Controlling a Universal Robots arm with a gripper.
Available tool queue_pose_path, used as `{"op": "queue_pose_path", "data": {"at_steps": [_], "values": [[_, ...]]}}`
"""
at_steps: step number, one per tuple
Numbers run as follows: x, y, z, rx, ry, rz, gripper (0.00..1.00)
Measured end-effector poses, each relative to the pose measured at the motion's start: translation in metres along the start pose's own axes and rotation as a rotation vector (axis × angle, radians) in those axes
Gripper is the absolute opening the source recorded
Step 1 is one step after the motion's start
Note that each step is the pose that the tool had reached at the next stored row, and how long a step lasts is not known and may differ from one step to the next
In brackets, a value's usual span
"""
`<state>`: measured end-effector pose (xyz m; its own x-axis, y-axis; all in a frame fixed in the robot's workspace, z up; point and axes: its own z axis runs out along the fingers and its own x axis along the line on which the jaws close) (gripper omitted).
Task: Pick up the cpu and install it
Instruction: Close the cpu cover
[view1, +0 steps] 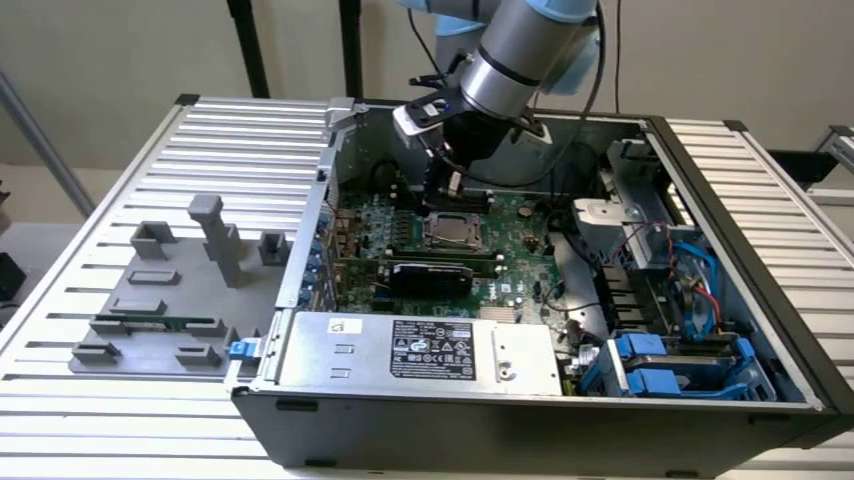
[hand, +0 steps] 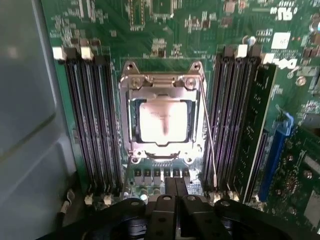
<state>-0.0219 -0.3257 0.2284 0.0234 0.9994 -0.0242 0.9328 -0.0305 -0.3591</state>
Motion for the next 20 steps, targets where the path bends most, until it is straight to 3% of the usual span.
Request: {"op": "queue_pose_path", "data": {"at_steps": [4, 11, 15, 20], "values": [[0.000, -0.0113, 0.0066, -0.0008, 0.0004, 0.000, 0.11], [0.000, -0.0130, 0.0087, -0.0038, 0.0042, 0.001, 0.11], [0.000, -0.0153, 0.0097, -0.0034, 0.0152, 0.021, 0.11], [0.000, -0.0149, 0.0104, -0.0033, 0.0158, 0.022, 0.11]]}}
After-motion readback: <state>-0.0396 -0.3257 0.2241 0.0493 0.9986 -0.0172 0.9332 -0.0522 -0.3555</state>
